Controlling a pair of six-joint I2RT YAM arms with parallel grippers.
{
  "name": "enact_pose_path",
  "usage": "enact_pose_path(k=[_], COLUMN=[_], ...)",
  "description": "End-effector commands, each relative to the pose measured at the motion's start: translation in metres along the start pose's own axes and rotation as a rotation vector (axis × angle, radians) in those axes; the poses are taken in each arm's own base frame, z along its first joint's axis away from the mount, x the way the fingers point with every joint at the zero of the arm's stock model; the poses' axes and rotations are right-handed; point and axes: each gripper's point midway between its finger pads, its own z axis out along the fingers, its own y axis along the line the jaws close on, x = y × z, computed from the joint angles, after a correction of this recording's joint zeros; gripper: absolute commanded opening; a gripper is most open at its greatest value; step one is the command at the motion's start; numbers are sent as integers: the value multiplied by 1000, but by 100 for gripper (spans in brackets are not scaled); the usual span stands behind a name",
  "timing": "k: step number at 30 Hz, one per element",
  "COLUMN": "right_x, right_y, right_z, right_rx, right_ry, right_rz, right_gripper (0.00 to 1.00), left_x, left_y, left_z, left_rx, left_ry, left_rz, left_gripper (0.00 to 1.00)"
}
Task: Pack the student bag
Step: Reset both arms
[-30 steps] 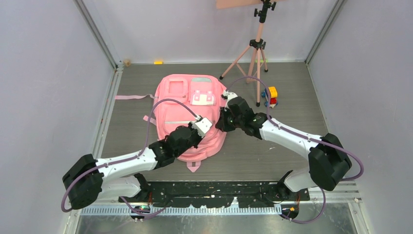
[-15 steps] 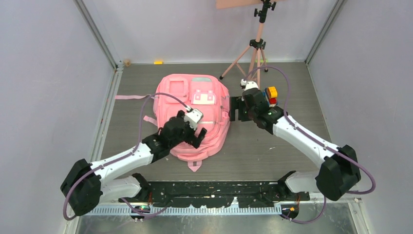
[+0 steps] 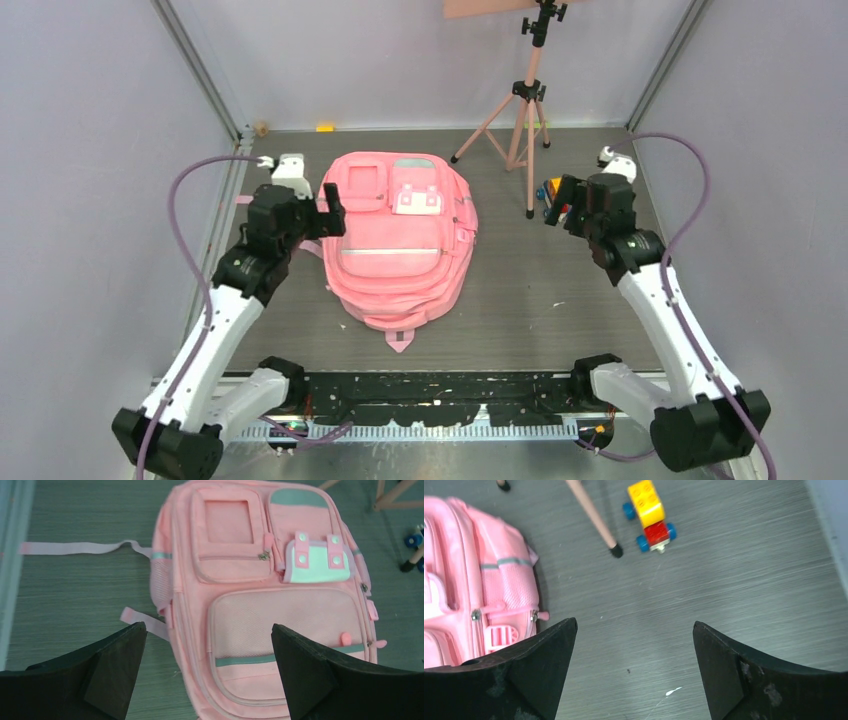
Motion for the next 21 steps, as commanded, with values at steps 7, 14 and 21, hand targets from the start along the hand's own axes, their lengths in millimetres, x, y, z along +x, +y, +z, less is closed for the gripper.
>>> enact_pose_path(k=[7, 14, 21], right_x=[-73, -76, -74], right_y=[-36, -46, -44], right_z=[-72, -86, -84], right_rx=[44, 72, 66], right_ry=[-448, -498, -489], right_rz=[26, 16, 18], right_gripper=[93, 93, 93], left_x=[-59, -50, -50], left_y=[53, 65, 67], left_z=[-77, -80, -80], left_rx=[-233, -292, -308], left_ry=[-276, -280, -269], left_rz=[116, 101, 95], left_gripper=[100, 100, 100])
